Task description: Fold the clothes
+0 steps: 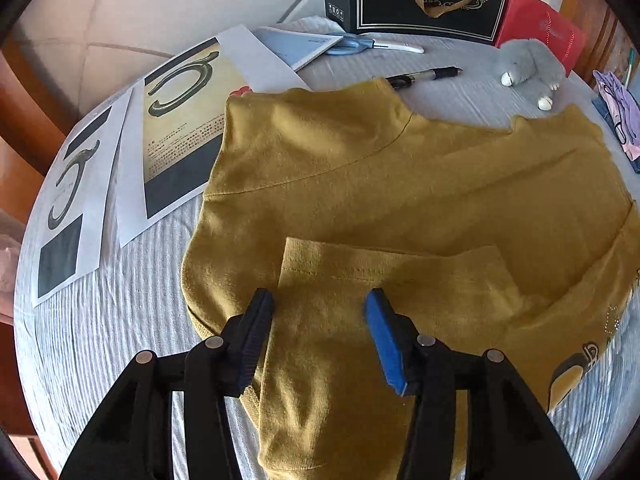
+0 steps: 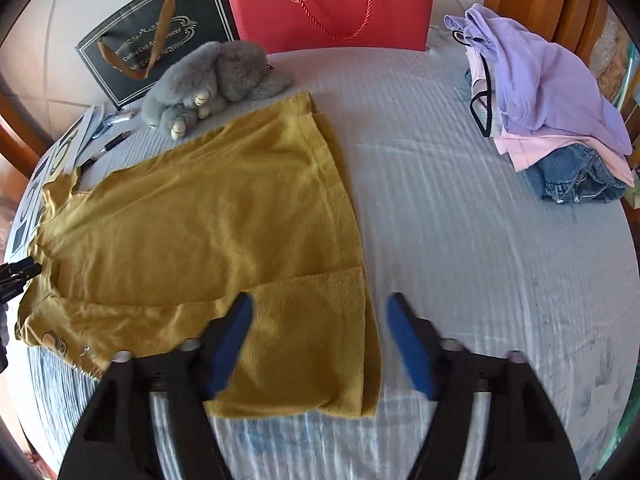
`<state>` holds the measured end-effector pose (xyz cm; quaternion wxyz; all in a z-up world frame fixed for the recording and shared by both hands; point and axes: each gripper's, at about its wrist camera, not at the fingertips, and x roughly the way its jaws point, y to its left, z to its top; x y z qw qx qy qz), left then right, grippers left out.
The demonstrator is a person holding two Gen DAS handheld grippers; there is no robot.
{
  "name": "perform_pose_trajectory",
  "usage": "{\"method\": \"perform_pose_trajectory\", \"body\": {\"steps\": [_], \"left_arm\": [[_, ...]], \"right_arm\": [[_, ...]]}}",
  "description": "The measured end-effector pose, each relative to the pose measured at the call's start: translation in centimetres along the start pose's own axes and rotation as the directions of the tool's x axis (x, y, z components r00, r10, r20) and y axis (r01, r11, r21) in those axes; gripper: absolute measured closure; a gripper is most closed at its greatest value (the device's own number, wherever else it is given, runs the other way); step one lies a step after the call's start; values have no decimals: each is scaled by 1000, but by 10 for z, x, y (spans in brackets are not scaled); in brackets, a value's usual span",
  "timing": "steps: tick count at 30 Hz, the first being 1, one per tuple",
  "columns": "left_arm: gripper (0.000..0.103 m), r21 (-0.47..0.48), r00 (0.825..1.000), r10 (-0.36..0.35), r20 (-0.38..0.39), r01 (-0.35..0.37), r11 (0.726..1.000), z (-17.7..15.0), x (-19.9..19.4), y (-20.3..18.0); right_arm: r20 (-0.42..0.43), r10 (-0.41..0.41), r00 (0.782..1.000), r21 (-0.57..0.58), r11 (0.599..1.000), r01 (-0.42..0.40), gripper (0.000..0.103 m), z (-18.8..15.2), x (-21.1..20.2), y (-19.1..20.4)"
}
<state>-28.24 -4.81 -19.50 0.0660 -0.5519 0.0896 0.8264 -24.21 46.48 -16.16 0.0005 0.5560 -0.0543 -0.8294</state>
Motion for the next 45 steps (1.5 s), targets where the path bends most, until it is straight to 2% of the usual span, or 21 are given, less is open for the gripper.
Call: {"method": "perform_pose_trajectory", "body": {"steps": [1, 2, 3, 4, 5, 6, 10, 15, 18, 23, 24, 27, 28, 29, 30, 31, 33, 39, 40, 43, 45], "left_arm": [[54, -18, 1000, -10, -1, 10, 1000, 0, 0, 2], [61, -37, 1000, -26, -5, 26, 999, -1, 0, 3], [90, -48, 999, -46, -8, 46, 998, -2, -3, 3], [102, -40, 1000, -25, -5, 25, 999, -5, -8, 1], [102, -32, 1000, -7, 0, 7, 999, -8, -13, -2], [102, -24, 1000, -14, 19, 15, 1000, -13, -22, -4], [103, -10, 995, -64, 73, 65, 998, -52, -67, -10], [103, 14, 983, -129, 129, 128, 992, -106, -122, -21], [103, 34, 977, -157, 142, 154, 988, -139, -146, -28], [102, 72, 986, -168, 12, 166, 983, -195, -135, -43], [102, 67, 986, -168, -13, 169, 983, -203, -132, -44], [101, 29, 985, -166, -48, 168, 985, -215, -131, -41], [99, 5, 984, -172, -40, 172, 985, -214, -135, -36], [97, -19, 984, -177, -32, 176, 984, -214, -139, -32], [85, -43, 983, -181, -23, 180, 983, -213, -143, -27], [67, -69, 984, -180, -4, 180, 981, -212, -148, -22], [52, -123, 984, -174, 32, 177, 977, -208, -156, -13], [52, -258, 988, -154, -11, 146, 955, -195, -122, -11], [52, -262, 990, -142, -21, 132, 956, -195, -115, -15], [52, -279, 993, -103, -50, 85, 956, -199, -99, -33], [58, -283, 997, -66, -48, 49, 958, -200, -97, -45]], "right_arm": [[-15, -10, 1000, -3, 1000, 10, 24, 1, 9, 1], [-45, -15, 999, -4, 1000, 15, 39, 1, 16, 0], [-57, -38, 998, -27, 999, 37, 53, -1, 20, 4], [-68, -62, 996, -51, 997, 58, 64, -3, 23, 8], [-64, -45, 997, -56, 998, 41, 89, -5, 17, 10], [-59, -28, 998, -62, 998, 25, 94, -8, 12, 13], [99, 35, 994, -53, 998, -30, 94, -38, -51, 10], [154, 110, 982, -40, 994, -105, 94, -100, -104, -13], [85, 88, 993, -5, 996, -88, 94, -144, -106, -33], [-20, 55, 998, 83, 995, -53, 94, -198, -98, -68], [-23, 54, 998, 95, 994, -51, 94, -199, -98, -71], [-10, 52, 999, 114, 992, -51, 87, -198, -103, -77], [0, 58, 998, 113, 992, -57, 79, -195, -105, -77], [12, 63, 998, 111, 992, -64, 58, -193, -106, -76], [23, 69, 997, 105, 992, -71, 47, -190, -107, -73], [33, 74, 997, 98, 992, -77, 32, -186, -108, -70], [43, 90, 995, 85, 992, -93, 30, -182, -106, -63], [24, 107, 994, 72, 991, -109, 30, -161, -83, -39], [20, 101, 995, 64, 993, -103, 28, -159, -80, -36], [39, 75, 996, 10, 997, -75, 10, -156, -73, -23], [57, 31, 998, -16, 999, -30, 8, -152, -65, -18]]}}
